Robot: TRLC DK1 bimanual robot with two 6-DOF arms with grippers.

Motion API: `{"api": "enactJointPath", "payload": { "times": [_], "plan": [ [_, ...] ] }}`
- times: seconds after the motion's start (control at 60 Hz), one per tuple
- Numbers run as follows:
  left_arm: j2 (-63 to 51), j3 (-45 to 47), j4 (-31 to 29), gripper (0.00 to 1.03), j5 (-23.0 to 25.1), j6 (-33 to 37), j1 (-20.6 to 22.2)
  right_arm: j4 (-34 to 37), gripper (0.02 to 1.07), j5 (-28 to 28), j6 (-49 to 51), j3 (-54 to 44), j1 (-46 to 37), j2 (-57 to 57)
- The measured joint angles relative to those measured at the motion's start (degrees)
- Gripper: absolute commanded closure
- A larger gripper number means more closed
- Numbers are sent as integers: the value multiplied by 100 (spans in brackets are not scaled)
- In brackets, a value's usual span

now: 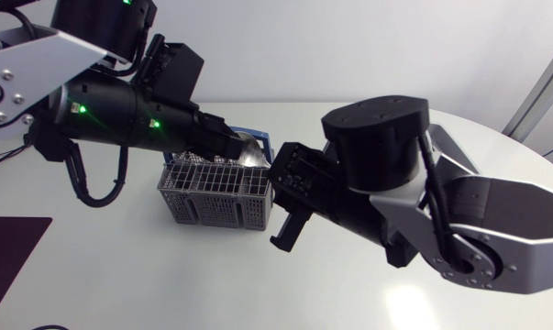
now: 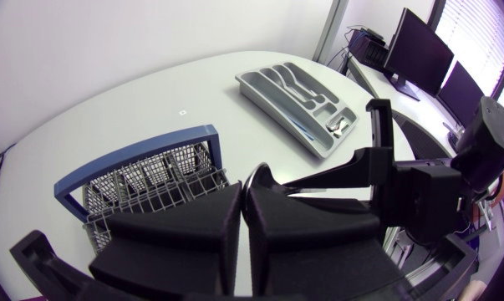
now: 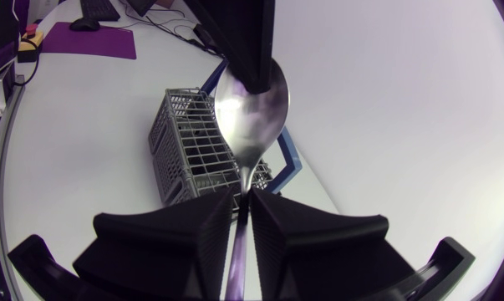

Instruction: Unload the cutlery basket into the drawer organizer.

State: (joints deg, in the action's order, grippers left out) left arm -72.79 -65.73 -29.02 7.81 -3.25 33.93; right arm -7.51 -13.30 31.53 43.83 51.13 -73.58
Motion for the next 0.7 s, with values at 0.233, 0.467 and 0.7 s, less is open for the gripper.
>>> {"api": "enactJointPath", "payload": {
  "times": [0.233, 0.467, 0.7],
  "plan": [
    [4, -2, -70, 100, 9, 0, 0, -9, 102, 4, -4, 0, -48, -31],
    [11, -2, -68, 100, 7, 0, 0, -35, 102, 46, -2, -2, -81, -31],
    [55, -2, -68, 80, 26, 0, -17, -46, 102, 107, -2, -7, -101, -26]
  ]
}}
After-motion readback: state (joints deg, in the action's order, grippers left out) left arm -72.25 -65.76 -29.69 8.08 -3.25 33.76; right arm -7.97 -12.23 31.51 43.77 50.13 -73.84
